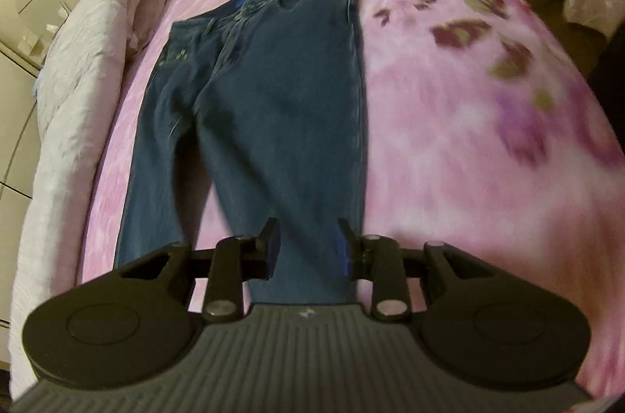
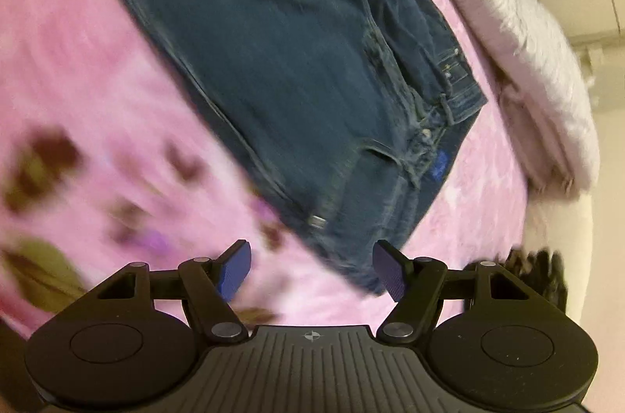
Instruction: Fold clothes
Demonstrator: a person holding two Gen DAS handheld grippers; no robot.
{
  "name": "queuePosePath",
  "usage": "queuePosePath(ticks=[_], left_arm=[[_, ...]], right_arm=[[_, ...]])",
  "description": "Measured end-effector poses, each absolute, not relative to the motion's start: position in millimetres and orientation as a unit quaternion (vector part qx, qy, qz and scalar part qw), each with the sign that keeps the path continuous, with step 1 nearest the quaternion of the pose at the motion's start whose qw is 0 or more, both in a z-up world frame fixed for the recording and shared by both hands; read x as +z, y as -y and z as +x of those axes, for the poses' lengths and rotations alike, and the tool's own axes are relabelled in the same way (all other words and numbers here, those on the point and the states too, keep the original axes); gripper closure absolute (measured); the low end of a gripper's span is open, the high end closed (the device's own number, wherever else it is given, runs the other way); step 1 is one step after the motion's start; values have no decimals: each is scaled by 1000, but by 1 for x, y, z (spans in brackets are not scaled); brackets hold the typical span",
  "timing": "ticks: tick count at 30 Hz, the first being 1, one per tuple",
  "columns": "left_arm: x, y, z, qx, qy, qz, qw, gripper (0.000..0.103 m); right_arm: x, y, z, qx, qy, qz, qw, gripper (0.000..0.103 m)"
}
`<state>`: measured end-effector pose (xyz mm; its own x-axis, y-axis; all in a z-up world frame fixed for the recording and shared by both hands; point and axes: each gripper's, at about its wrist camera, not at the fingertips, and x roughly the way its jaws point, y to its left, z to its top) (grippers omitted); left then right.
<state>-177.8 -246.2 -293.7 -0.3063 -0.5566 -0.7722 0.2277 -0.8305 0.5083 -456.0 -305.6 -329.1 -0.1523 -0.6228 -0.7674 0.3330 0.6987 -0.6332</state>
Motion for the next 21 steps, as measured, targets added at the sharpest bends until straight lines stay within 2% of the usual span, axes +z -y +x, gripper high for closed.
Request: queuePosePath(ticks=[4,7,12,13,14,16,18,19,21], left_arm=[[-324,258,-236,-764,139,573,263,75],[-339,266,-259,-738,156,595,279,75],[-354,282,-273,-715,172,618,279,71],[-354,283,-272,-714,174,619,277,72],[-353,283,-271,-714,171,620,276,75],[-352,281,-272,-715,162,625,269,91],[-350,279,-275,-715,152,627,269,97],[-348,281,-277,-717,142,626,271,97],[-341,284,-279,-724,125,623,270,98]], right_arm=[[-353,322,-501,-312,-639,-162,685,33],[-355,321,-515,-270,-604,-223,715,34],[-354,340,-523,-264,-572,-222,744,37],[-354,342,-523,-257,-569,-225,748,43],[-354,343,-524,-249,-568,-225,751,63],[-351,343,-526,-240,-568,-218,757,67],[-347,343,-528,-234,-566,-202,764,79],[-343,343,-530,-229,-566,-197,767,92],[-334,340,-536,-218,-568,-189,771,97]])
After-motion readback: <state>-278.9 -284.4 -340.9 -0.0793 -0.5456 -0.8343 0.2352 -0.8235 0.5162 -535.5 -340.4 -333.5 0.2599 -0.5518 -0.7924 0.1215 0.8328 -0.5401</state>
